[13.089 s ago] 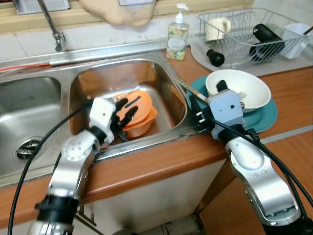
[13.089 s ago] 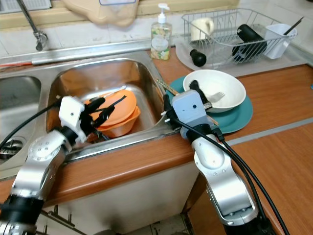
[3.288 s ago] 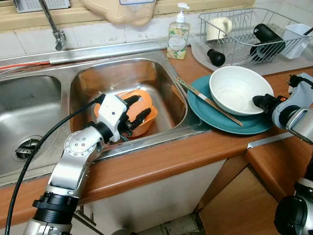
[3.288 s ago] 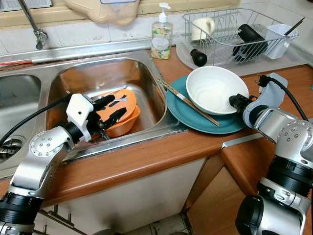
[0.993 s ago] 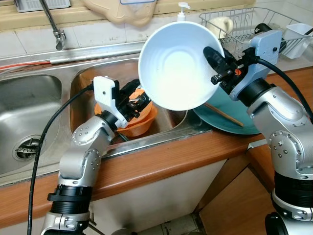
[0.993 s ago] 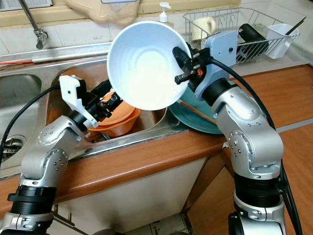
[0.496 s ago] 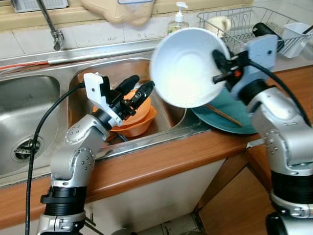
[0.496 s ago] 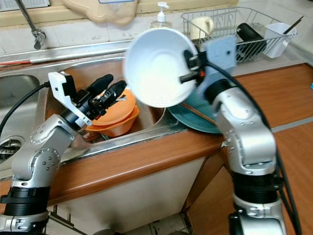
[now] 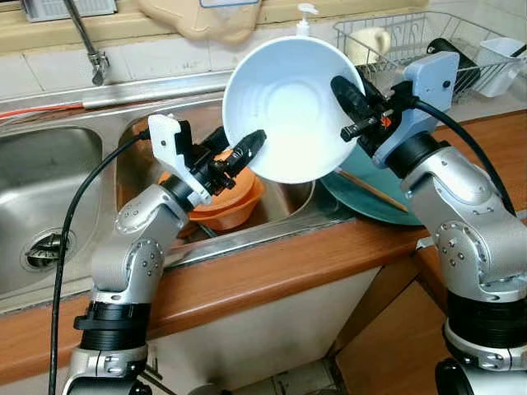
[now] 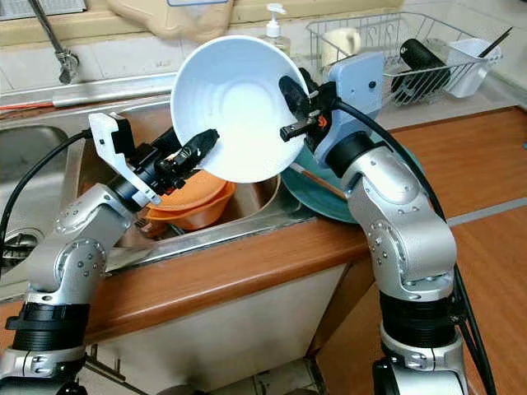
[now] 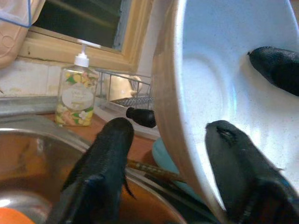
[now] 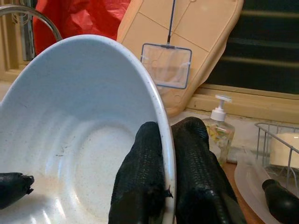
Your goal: Kitchen organization
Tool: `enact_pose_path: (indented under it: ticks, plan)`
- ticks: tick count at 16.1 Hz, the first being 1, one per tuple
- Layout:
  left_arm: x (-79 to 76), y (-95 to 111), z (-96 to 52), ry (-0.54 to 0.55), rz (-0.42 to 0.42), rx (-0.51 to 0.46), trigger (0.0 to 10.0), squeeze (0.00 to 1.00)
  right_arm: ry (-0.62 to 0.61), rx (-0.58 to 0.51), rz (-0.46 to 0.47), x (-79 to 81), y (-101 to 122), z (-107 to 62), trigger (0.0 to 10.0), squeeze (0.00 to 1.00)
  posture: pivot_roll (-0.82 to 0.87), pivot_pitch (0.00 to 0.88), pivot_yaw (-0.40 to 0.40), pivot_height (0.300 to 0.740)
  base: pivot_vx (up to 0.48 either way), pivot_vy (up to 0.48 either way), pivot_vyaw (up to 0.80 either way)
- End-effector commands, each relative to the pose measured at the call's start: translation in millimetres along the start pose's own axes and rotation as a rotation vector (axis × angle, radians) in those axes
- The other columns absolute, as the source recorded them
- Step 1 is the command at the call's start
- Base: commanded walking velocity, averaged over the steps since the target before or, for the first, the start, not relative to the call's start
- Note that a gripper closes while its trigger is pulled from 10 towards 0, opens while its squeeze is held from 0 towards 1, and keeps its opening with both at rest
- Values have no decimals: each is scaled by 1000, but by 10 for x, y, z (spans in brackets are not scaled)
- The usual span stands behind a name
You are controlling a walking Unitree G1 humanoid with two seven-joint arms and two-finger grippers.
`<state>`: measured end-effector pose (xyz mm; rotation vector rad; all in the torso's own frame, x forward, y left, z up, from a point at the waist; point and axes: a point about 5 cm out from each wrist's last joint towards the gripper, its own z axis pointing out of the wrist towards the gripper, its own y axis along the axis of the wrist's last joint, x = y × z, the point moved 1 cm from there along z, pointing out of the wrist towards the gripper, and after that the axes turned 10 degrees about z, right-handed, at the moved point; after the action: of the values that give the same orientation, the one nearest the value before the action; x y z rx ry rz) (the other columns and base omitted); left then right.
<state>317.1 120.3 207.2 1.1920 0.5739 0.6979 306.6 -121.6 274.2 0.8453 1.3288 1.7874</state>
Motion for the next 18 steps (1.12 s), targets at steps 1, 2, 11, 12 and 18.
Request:
enact_pose_path:
  ticks: [1,2,11,12,18]
  plan:
    - [75,-7,-3,42,16,16,0,0,52,-57,4,86,142,-7,0,0,-164,0,60,740,0,0,0]
    - [89,2,-1,57,22,7,0,0,52,-53,3,89,135,-5,0,0,-165,0,60,740,0,0,0]
    - [92,-28,2,104,31,-1,0,0,30,-18,-24,70,75,18,0,0,-166,0,49,740,0,0,0]
    - [82,-32,7,105,31,-4,0,0,21,-14,-26,65,63,20,2392,0,-166,0,52,740,0,0,0]
    - [32,-23,51,104,32,-23,0,0,-1,6,-49,58,33,31,10000,0,-176,0,53,740,0,0,0]
